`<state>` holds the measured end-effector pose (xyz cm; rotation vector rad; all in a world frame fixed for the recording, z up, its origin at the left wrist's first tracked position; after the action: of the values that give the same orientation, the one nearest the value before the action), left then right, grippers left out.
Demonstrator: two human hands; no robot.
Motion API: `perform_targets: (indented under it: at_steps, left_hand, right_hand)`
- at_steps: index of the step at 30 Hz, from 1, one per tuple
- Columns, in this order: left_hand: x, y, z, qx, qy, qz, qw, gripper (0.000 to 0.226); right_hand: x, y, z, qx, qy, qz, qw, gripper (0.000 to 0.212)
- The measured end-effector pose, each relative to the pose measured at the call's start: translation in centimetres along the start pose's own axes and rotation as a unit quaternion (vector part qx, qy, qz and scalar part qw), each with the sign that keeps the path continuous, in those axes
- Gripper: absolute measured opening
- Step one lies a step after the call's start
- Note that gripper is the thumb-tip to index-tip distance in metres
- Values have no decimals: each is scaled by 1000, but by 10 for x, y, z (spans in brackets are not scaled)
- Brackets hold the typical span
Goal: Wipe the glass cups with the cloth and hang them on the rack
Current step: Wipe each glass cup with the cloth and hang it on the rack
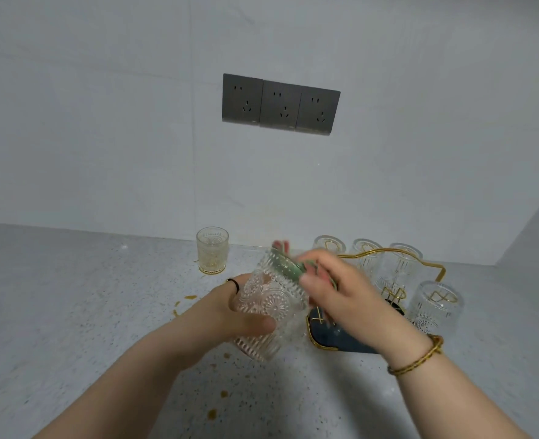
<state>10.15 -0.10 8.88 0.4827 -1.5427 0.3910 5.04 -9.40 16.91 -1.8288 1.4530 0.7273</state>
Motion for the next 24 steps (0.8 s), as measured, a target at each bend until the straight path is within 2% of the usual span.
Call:
perform_targets:
  at_steps: [2,4,5,7,9,11,12,13,14,15,16,19,21,22,24]
  left_hand:
    - [-3,1,1,-14,35,-15,999,82]
    - [-7,1,0,-11,78,-28,996,69]
    - [-9,1,0,-3,94,-39,995,64]
    - [-10,2,2,4,110,-45,993,52]
    - [-7,2,0,20,132,-22,991,44]
    - [-2,4,-4,43,119,13,992,44]
    - [-1,3,-6,57,104,24,993,48]
    - [-2,3,-7,70,95,29,993,50]
    - [-3,2,-7,72,94,31,993,49]
    - [-4,2,-4,63,98,29,993,46]
    - [-4,1,-1,51,108,27,992,45]
    - [-11,2,2,49,142,-10,989,41]
    - [-24,3,7,45,169,-53,983,36]
    - [-29,2,9,40,177,-65,981,36]
    - [-35,1,8,36,192,-66,978,42]
  right_hand:
    - [4,2,16,-124,19,43,991,19]
    - [0,9,36,-237,-61,68,967,23]
    - [-1,11,42,-258,-104,81,957,22]
    - [8,12,39,-227,-174,111,952,22]
    - [22,11,35,-165,-253,126,945,9]
    - [44,9,37,-102,-376,150,909,6]
    - [51,9,42,-77,-438,164,881,14]
    - [59,7,49,-69,-468,170,865,30]
    - [60,6,56,-77,-470,164,864,49]
    - [55,5,60,-99,-449,146,876,65]
    - [45,5,63,-128,-408,130,895,70]
    - [13,10,69,-215,-131,62,966,40]
    - [4,9,72,-215,74,18,974,32]
    - [3,8,75,-207,120,0,971,31]
    - [-5,4,81,-196,105,-16,975,27]
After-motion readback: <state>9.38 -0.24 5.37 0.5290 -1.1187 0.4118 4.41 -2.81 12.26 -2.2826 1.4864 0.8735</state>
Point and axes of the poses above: each hand's wrist, its own y-axis away from the middle knuckle, its own z-axis out of the palm, x = y × z, the point moved 10 cm from there along -y, towards the middle knuckle, and after that the axes turned 10 degrees about -x, right-handed, at the moved point
